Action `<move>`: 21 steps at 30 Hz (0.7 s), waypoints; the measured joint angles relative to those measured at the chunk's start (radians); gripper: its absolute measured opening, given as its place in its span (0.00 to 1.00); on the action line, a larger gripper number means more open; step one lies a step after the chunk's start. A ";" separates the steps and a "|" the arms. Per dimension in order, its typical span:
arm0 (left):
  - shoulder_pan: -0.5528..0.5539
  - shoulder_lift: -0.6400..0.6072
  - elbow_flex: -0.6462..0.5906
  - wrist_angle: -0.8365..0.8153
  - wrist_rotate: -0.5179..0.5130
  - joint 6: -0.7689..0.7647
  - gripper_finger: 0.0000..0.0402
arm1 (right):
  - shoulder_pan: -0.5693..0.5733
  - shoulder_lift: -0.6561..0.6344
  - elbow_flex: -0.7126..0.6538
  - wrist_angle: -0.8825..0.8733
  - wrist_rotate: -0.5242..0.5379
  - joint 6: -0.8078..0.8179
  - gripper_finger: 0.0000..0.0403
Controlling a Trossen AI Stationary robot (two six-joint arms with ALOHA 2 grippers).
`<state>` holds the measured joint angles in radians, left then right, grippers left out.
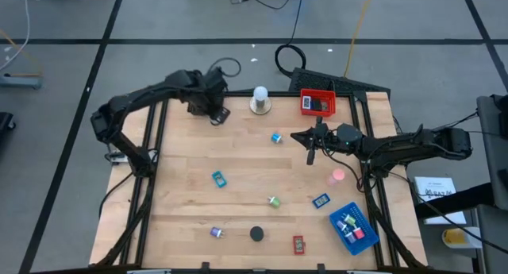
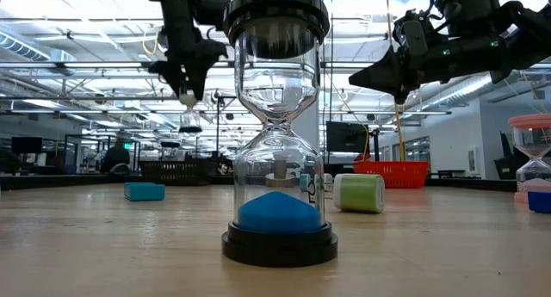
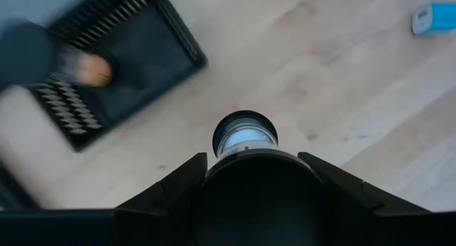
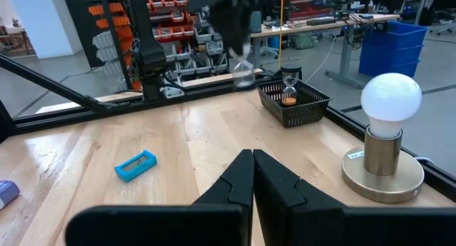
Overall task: Pick & Place Office items
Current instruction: Put the white hourglass into the black bin
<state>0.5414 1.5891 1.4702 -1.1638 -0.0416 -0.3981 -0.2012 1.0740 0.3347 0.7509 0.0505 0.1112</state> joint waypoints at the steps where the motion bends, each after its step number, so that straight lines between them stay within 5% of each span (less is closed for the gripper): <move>1: 0.011 0.000 0.027 -0.017 -0.010 0.013 0.51 | 0.000 0.000 0.000 0.000 0.000 0.000 0.00; 8: 0.118 0.000 0.161 -0.116 -0.024 0.069 0.51 | 0.000 0.000 0.000 0.000 0.000 0.008 0.00; 21: 0.276 0.072 0.137 0.005 -0.010 0.131 0.51 | 0.000 0.000 0.000 0.000 0.000 0.008 0.00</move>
<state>0.8176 1.6612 1.6073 -1.1583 -0.0517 -0.2671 -0.2012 1.0738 0.3347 0.7506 0.0505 0.1188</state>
